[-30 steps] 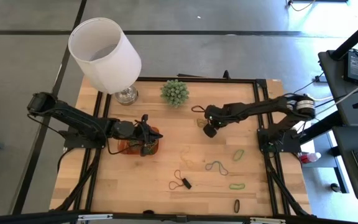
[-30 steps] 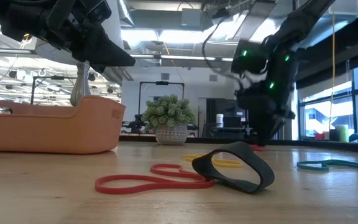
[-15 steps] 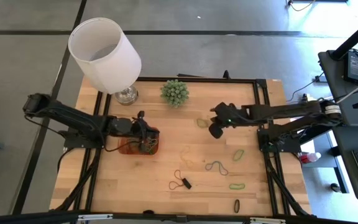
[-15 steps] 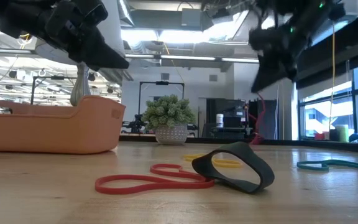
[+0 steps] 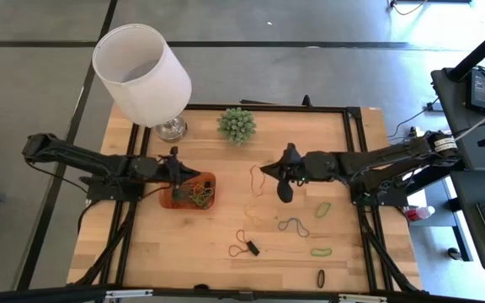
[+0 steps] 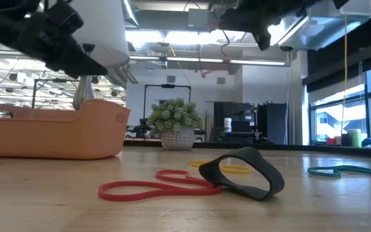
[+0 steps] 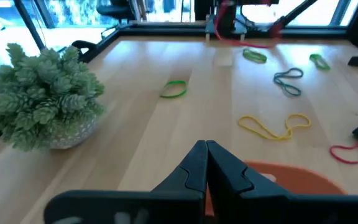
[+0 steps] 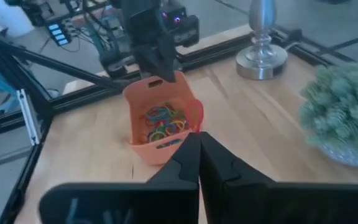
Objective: Pick and place rubber bands into bin
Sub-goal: Put the red rubber band into the orange bin
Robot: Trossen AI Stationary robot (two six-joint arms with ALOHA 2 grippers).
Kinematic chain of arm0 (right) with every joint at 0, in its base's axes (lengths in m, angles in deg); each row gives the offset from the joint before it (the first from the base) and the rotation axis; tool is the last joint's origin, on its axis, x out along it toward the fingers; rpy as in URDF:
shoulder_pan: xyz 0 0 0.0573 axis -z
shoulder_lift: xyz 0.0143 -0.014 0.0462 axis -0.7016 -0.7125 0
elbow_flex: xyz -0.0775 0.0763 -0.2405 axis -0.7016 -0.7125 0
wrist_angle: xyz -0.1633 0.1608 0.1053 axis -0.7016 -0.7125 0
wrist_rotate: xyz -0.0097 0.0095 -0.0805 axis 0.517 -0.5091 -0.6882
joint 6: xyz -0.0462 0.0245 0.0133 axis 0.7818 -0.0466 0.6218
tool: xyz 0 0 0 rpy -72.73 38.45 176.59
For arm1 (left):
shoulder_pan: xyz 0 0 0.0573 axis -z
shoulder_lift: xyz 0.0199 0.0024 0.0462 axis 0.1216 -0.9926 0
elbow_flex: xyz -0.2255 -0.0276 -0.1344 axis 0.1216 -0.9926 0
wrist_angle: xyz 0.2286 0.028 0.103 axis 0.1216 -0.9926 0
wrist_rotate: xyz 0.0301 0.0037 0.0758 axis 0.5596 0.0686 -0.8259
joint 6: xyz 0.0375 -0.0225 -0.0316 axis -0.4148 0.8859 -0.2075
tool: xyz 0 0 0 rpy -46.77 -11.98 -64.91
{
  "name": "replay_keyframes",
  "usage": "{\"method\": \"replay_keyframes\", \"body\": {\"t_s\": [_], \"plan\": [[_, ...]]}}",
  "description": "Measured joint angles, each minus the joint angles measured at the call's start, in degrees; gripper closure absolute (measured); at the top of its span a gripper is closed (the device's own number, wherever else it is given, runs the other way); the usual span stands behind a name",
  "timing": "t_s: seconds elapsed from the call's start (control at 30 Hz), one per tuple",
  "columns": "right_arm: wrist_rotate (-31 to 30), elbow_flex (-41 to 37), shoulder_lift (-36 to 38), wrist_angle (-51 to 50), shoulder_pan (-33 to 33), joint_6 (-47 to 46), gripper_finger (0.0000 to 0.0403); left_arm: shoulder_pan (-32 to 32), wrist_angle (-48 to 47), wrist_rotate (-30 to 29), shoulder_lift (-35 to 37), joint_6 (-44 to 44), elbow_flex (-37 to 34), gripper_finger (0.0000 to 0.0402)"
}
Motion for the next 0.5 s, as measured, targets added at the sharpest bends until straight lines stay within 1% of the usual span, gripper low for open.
{"method": "replay_keyframes", "body": {"t_s": [0.1,0.2,0.33,0.4,0.5], "plan": [[-0.03,3.08,-3.38,0.02,-0.13,1.80,0.0403,-0.04,-0.37,1.91,5.05,-1.55,-1.77,0.0399],[0.36,8.07,-8.43,0.27,-0.12,4.86,0.0403,-0.04,-2.47,3.46,9.89,-3.69,-2.26,0.0400],[3.69,16.78,-16.47,0.18,-0.13,10.22,0.0403,-0.07,-5.06,3.51,15.36,-5.85,-2.26,0.0399],[4.15,21.65,-20.51,-0.07,-0.13,13.59,0.0403,-0.07,-6.71,3.51,17.64,-6.50,-2.26,0.0399],[6.46,29.33,-26.33,-2.40,-0.12,17.92,0.0403,-0.48,-8.50,3.68,20.47,-7.31,-2.26,0.0400]]}}
